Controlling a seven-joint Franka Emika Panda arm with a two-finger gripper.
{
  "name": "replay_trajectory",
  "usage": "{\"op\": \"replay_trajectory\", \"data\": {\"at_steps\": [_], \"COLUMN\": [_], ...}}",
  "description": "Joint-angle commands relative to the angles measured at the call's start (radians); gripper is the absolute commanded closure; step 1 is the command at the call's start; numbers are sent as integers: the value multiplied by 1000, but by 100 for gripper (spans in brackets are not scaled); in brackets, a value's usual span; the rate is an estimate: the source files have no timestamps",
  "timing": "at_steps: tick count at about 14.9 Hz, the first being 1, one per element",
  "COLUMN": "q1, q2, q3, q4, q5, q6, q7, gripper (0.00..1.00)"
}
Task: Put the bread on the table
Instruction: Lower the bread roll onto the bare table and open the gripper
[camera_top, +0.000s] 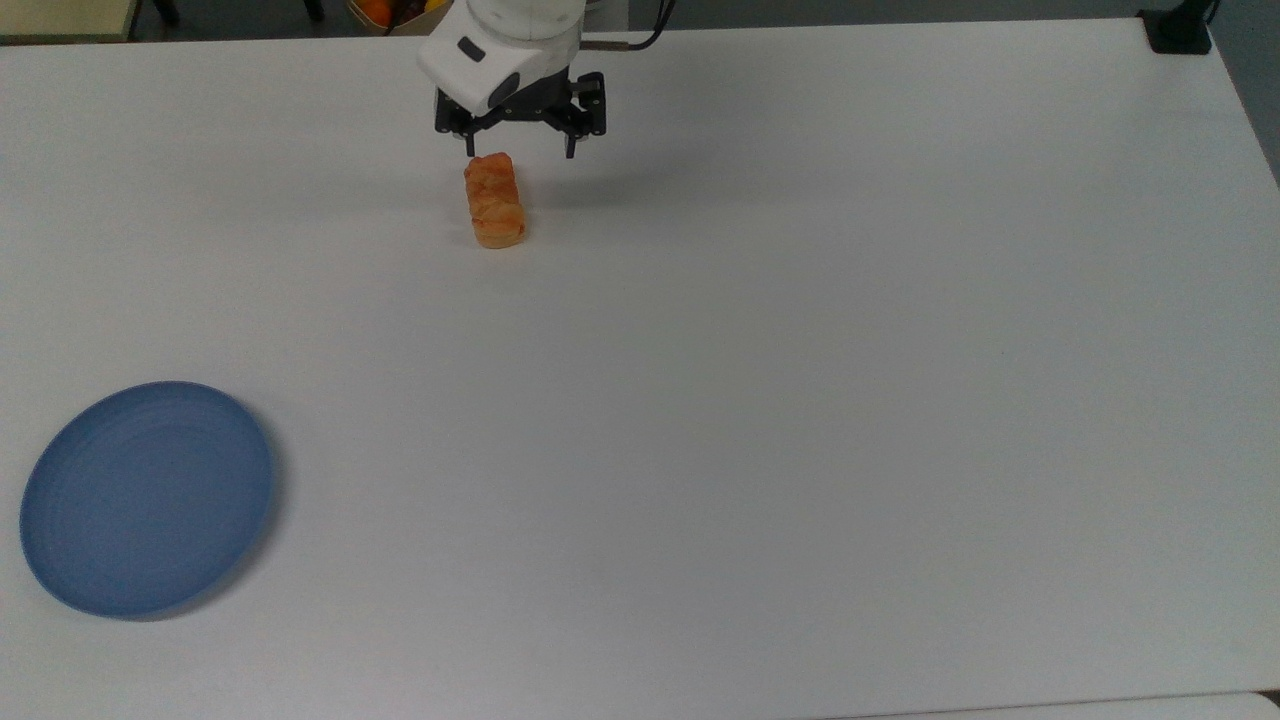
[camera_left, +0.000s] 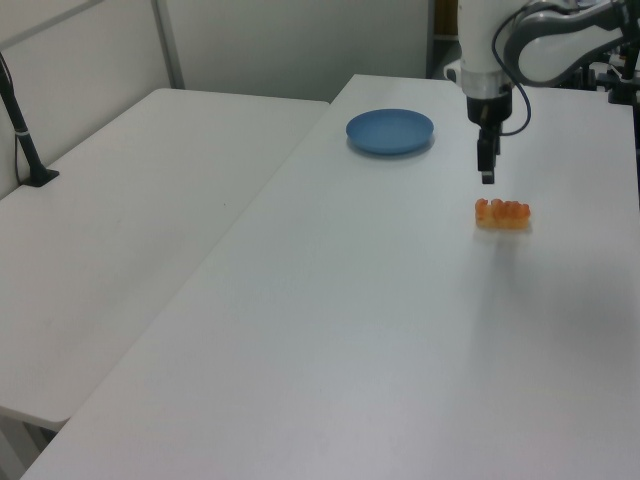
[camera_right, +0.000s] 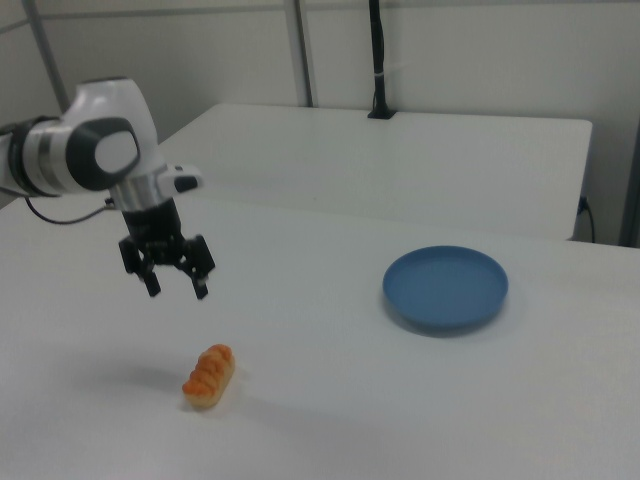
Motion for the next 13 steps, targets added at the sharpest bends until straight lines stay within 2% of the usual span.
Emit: {"op": "replay_trajectory", "data": {"at_steps": [1,2,3,5,9,11,13], "q1": [32,29,29,23,17,17,17], "q2": [-1,-6,-6,-20,-72,-70,-69], "q3": [-3,-4,-11,-18,-46,-49,-50], "q4": [142,201,236,275,290,342,344], "q5": [24,75,95,106,127,127,127], "q6": [-103,-146,-178,-218,-240,-338,-336], "q7": [21,20,20,21,38,36,36], "gripper": [0,0,0,0,0,0,0]}}
